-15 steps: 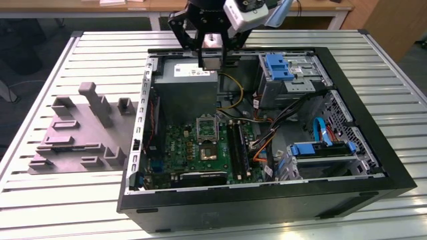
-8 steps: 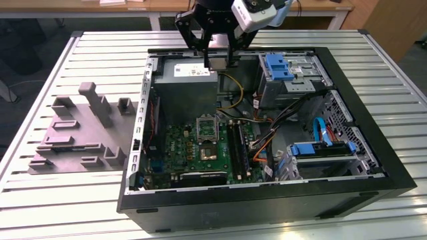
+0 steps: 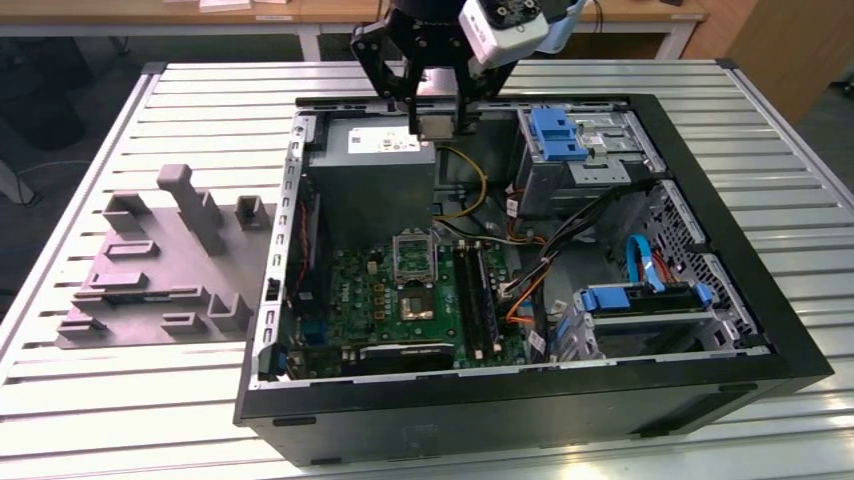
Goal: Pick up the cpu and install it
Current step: 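Pick up the cpu and move it towards the insertion slot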
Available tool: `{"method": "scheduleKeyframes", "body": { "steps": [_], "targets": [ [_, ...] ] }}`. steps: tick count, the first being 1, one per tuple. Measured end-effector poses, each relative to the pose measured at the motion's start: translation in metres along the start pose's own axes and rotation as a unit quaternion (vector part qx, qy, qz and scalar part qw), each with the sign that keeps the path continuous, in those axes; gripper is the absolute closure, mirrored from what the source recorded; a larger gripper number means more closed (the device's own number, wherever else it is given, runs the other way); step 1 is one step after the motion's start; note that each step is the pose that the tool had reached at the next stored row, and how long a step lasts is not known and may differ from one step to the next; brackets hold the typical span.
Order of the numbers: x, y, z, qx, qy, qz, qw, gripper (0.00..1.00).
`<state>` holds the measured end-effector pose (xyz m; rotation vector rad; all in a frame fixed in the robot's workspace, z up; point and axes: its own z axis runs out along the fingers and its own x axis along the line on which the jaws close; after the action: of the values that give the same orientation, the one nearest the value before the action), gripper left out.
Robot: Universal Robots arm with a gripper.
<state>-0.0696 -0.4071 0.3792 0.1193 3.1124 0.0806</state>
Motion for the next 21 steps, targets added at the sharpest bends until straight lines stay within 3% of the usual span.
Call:
{"method": "scheduleKeyframes", "body": {
  "steps": [21],
  "targets": [
    [0.0026,-0.0006,-0.0001,0.0001,-0.0001,0.002,1.0,0.53]
  ]
}}
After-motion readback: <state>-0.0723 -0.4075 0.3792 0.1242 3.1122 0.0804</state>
